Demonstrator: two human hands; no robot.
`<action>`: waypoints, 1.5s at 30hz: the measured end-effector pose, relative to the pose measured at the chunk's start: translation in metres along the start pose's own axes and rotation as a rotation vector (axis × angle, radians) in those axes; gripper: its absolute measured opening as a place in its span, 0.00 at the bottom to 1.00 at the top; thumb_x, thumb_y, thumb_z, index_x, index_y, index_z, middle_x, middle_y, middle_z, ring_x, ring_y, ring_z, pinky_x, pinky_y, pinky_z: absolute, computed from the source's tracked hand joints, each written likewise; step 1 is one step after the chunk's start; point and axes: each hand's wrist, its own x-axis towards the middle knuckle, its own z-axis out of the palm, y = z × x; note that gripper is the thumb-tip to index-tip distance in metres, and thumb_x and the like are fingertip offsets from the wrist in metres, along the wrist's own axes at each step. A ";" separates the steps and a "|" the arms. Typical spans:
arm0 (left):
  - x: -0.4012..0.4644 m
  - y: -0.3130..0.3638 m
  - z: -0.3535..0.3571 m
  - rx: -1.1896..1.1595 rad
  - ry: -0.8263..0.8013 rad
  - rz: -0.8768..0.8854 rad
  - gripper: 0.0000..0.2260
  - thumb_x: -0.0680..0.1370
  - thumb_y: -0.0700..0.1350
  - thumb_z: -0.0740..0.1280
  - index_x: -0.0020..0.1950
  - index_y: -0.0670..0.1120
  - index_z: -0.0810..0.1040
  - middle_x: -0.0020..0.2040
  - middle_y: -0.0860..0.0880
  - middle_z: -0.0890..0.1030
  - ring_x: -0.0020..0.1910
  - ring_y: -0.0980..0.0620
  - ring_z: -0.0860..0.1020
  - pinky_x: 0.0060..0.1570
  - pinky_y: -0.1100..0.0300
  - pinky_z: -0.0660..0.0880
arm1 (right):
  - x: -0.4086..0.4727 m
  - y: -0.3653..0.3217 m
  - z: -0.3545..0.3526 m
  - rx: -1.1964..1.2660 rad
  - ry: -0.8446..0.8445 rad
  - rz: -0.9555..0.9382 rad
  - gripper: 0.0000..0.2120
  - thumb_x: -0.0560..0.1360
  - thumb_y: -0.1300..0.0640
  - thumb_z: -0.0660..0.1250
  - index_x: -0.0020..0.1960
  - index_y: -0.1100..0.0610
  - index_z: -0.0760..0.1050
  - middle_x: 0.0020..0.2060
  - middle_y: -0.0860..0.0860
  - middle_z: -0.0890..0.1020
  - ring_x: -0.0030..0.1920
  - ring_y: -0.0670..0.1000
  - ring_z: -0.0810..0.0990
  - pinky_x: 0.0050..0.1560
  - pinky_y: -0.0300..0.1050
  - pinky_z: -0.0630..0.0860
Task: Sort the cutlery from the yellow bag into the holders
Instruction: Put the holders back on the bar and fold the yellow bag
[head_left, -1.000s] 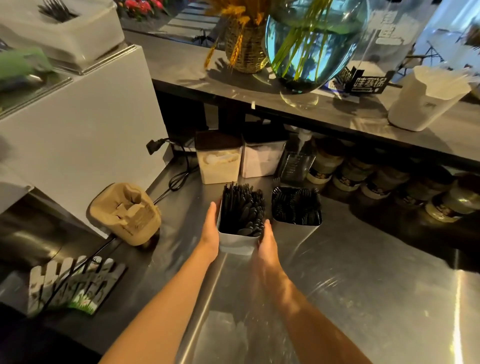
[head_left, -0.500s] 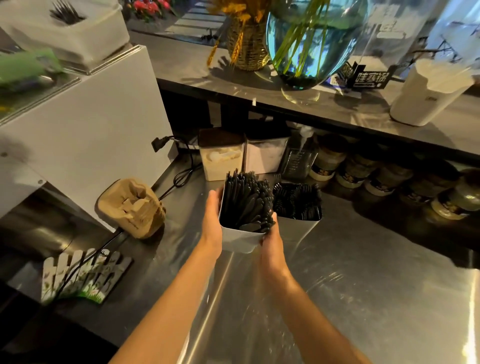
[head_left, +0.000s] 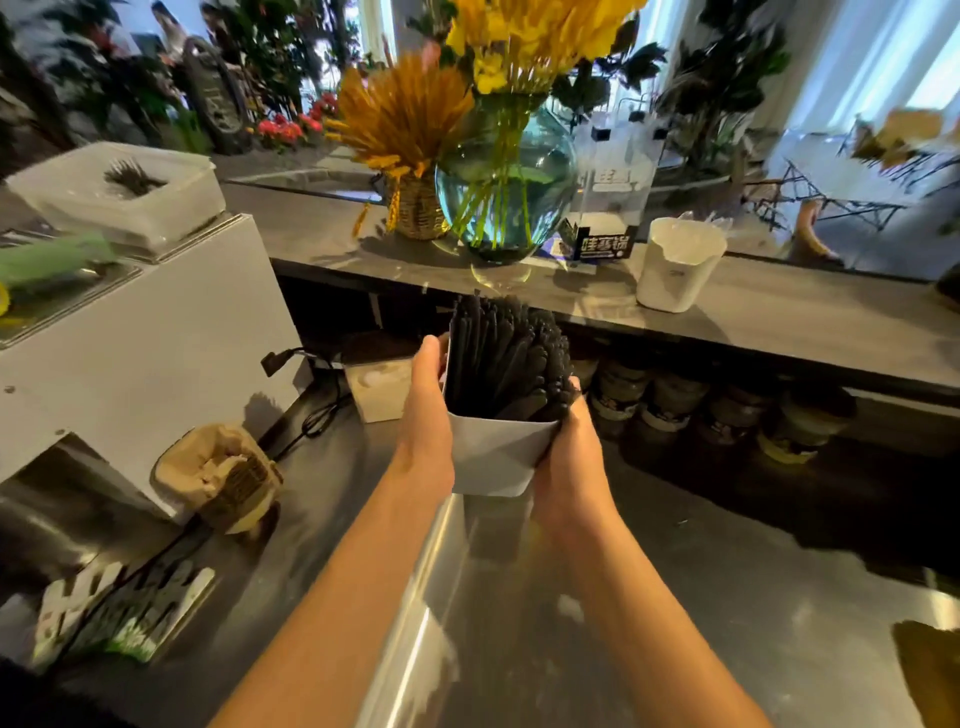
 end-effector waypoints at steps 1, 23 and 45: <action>-0.002 0.001 0.012 0.005 0.019 0.010 0.19 0.82 0.59 0.57 0.63 0.53 0.81 0.54 0.49 0.86 0.56 0.49 0.83 0.59 0.51 0.78 | -0.005 -0.013 -0.003 -0.013 0.006 -0.001 0.21 0.81 0.38 0.58 0.62 0.48 0.81 0.57 0.53 0.85 0.57 0.55 0.84 0.60 0.57 0.80; -0.029 -0.045 0.284 0.211 -0.303 -0.070 0.40 0.62 0.81 0.63 0.67 0.59 0.78 0.65 0.48 0.80 0.64 0.45 0.78 0.66 0.44 0.72 | -0.036 -0.238 -0.168 -0.033 0.225 -0.285 0.25 0.84 0.44 0.52 0.43 0.51 0.84 0.38 0.50 0.87 0.43 0.51 0.83 0.51 0.49 0.78; 0.127 -0.117 0.385 0.272 -0.263 -0.003 0.48 0.61 0.82 0.57 0.72 0.54 0.73 0.72 0.46 0.74 0.70 0.45 0.72 0.71 0.41 0.67 | 0.147 -0.278 -0.250 -0.036 0.351 -0.290 0.24 0.82 0.36 0.52 0.64 0.47 0.79 0.62 0.48 0.81 0.65 0.50 0.76 0.73 0.52 0.67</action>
